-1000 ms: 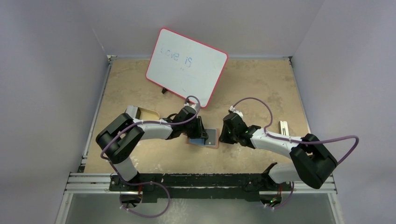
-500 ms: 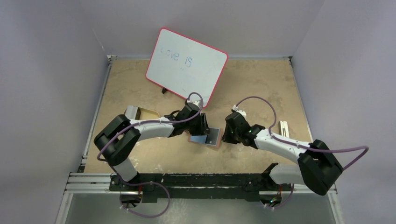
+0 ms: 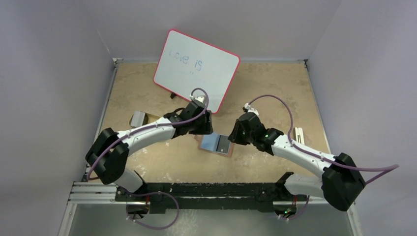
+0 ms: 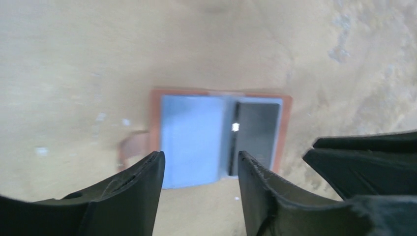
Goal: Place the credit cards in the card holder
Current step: Insert the credit card into the card holder, then pick up the credit card from the storage box.
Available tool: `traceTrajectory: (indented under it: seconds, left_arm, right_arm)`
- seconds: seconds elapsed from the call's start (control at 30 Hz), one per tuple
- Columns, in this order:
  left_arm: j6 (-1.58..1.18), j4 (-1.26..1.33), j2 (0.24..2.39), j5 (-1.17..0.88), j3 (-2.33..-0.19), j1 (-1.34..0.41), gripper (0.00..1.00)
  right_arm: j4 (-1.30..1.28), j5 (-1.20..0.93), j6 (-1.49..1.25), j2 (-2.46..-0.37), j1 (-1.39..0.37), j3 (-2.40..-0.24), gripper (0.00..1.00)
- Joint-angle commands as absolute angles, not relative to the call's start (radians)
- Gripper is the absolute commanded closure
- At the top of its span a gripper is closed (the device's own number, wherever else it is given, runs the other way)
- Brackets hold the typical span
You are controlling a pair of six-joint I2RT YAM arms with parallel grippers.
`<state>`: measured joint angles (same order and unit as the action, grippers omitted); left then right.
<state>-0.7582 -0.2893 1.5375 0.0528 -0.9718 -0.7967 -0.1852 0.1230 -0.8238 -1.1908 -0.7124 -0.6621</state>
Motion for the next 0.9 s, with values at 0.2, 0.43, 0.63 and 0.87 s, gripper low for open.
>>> traceTrajectory:
  seconds: [0.2, 0.43, 0.63, 0.87]
  left_arm:
    - [-0.477, -0.646, 1.404, 0.396, -1.126, -0.597, 0.39]
    - [-0.376, -0.761, 1.394, 0.644, -1.158, -0.515, 0.39]
    - [-0.332, -0.731, 1.43, 0.65, -1.149, -0.405, 0.41]
    - [-0.303, -0.709, 1.493, 0.666, -1.131, -0.331, 0.41]
  right_arm:
    - [-0.05, 0.03, -0.828, -1.196, -0.731, -0.689, 0.7]
    - [-0.037, 0.009, -0.805, -1.217, -0.735, -0.705, 0.7]
    - [-0.036, 0.008, -0.782, -1.209, -0.735, -0.705, 0.7]
    - [-0.012, -0.005, -0.779, -1.197, -0.735, -0.69, 0.7]
